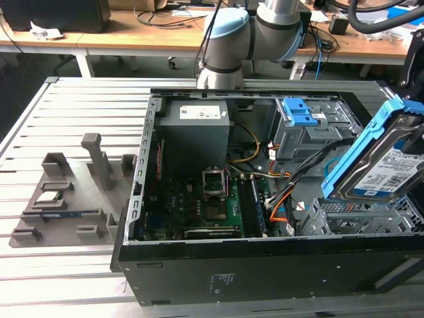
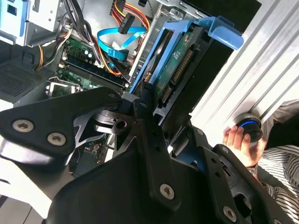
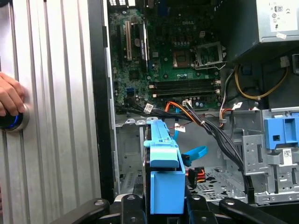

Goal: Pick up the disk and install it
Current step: 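Pick up the disk, then insert the disk into the insertion slot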

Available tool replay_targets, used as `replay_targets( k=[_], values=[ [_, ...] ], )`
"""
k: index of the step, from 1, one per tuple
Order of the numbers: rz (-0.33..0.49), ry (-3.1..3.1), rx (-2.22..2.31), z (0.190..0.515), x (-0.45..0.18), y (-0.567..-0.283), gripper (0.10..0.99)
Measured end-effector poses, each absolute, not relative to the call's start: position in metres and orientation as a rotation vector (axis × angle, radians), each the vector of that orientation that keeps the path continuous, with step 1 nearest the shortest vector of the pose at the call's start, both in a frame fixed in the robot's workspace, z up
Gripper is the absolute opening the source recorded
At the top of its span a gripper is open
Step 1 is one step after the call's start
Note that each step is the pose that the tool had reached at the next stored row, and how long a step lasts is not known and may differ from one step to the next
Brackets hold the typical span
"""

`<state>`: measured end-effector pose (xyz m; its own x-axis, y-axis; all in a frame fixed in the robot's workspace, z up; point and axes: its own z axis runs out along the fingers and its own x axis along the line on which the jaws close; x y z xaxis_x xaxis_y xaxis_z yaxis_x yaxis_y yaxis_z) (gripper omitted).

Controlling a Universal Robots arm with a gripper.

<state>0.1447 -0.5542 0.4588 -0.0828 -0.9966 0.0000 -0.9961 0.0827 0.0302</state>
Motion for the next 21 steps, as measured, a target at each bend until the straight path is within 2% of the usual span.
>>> replay_targets(
  k=[21],
  values=[
    [-0.033, -2.207, 2.206, 0.4499, 0.1493, -0.5524, 0.365]
  ],
)
